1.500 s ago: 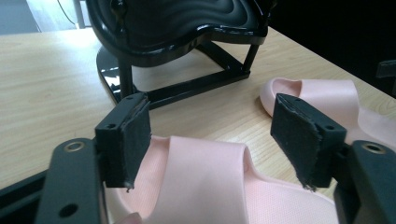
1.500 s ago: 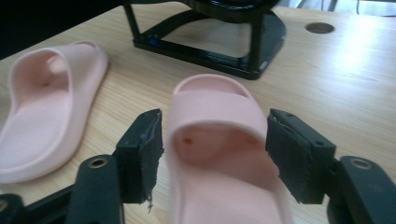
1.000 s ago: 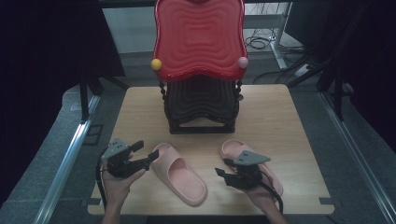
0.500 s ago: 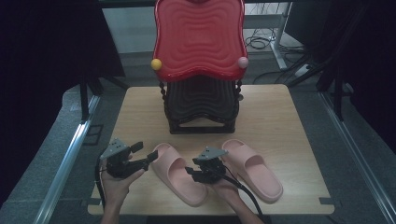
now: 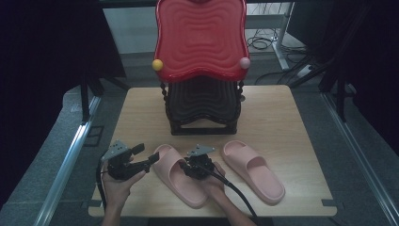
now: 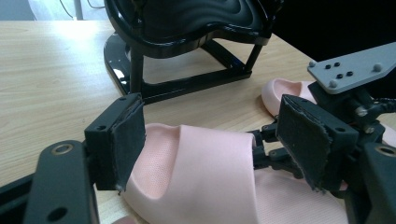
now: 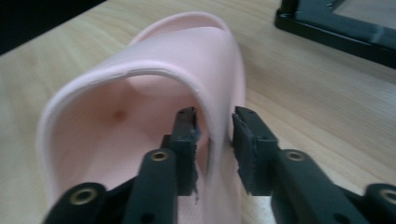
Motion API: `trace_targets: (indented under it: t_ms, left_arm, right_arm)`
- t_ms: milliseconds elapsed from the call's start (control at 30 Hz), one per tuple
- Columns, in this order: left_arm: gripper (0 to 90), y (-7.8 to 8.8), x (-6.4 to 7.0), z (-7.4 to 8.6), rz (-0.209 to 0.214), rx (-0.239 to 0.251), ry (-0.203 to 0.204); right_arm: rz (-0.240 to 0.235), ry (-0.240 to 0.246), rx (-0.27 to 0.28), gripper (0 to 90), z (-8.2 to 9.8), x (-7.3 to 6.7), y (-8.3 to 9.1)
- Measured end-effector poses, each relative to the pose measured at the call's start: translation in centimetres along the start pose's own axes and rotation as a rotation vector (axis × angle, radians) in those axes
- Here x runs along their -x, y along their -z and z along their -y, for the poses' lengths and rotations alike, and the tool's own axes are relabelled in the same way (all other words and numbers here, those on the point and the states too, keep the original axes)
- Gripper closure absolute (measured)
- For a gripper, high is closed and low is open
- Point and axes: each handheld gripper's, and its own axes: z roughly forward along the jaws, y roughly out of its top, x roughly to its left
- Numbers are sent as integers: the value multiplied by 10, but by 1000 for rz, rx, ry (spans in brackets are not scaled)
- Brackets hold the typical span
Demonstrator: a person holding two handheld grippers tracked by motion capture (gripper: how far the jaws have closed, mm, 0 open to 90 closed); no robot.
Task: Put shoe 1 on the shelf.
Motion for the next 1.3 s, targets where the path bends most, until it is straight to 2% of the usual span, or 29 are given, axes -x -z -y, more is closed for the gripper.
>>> trace_targets:
  t_ms: [33, 200, 467, 767, 1100, 1300]
  left_arm:
    - [240, 0, 0, 0, -1, -1, 2]
    - [241, 0, -1, 0, -2, 0, 3]
    - [243, 3, -4, 1, -14, 8, 13]
    - [243, 3, -5, 3, -14, 7, 21]
    - [243, -2, -5, 7, -10, -9, 29]
    - [243, -3, -3, 7, -8, -14, 26]
  right_arm:
    - [21, 1, 4, 752, 0, -1, -1]
    - [56, 2, 6, 811, 0, -1, 0]
    - [66, 12, 28, 829, 2, -1, 11]
    - [56, -7, 96, 831, 3, 4, 39]
    - [91, 2, 175, 831, 4, 9, 76]
    - [113, -19, 236, 831, 4, 16, 98]
